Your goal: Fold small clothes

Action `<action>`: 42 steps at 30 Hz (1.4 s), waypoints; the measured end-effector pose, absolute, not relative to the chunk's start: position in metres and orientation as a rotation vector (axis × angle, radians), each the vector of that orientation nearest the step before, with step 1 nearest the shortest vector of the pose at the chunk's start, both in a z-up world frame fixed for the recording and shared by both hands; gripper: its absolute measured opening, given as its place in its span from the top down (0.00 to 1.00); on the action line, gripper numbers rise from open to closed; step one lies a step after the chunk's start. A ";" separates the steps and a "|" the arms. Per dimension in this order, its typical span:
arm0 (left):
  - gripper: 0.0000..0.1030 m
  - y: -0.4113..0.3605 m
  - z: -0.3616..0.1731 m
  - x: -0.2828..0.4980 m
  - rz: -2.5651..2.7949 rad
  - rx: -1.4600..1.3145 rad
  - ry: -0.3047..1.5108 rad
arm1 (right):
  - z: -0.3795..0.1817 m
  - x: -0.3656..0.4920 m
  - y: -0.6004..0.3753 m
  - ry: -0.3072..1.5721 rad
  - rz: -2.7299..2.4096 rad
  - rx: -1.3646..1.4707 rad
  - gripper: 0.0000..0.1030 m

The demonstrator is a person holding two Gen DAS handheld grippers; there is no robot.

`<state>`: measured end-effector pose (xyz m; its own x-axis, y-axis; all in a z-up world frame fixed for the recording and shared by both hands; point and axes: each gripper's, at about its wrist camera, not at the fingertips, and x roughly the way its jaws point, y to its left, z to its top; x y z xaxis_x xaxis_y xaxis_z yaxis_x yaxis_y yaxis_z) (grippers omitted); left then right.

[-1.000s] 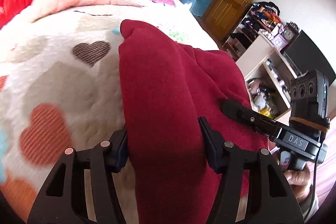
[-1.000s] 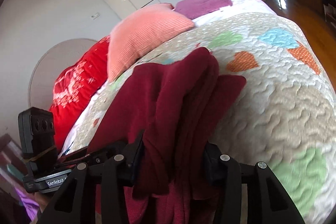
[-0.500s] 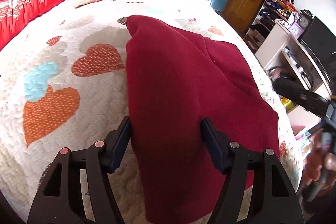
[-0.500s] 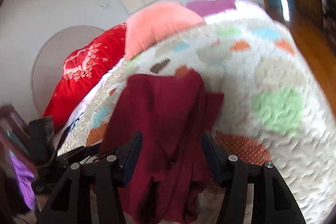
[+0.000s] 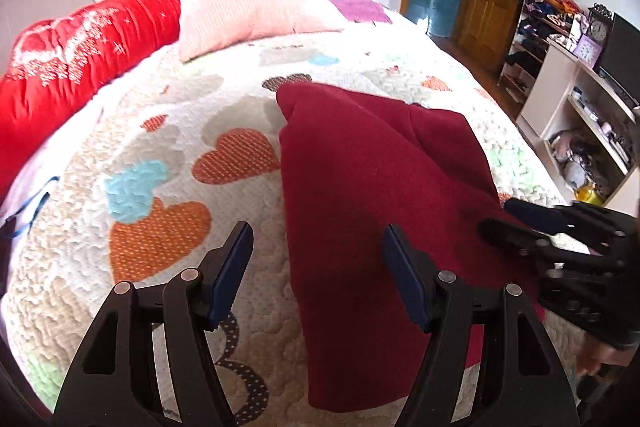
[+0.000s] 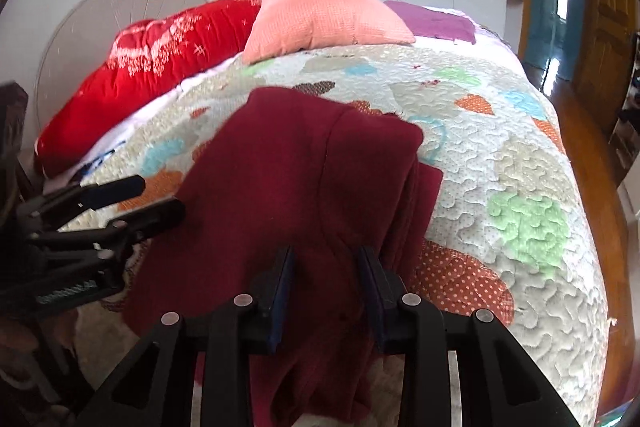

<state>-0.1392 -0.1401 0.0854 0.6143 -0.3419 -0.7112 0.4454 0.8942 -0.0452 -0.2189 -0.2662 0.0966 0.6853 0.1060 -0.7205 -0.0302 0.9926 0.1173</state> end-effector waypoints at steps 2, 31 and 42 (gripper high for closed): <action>0.34 -0.140 0.088 -0.143 -0.450 0.140 0.774 | 0.108 -0.230 -0.263 0.773 0.056 0.098 0.61; 0.34 -0.127 0.114 -0.183 -0.376 0.113 0.651 | 0.128 -0.273 -0.245 0.691 -0.038 0.148 0.39; 0.34 -0.124 0.111 -0.181 -0.368 0.112 0.649 | 0.122 -0.272 -0.242 0.707 -0.025 0.165 0.39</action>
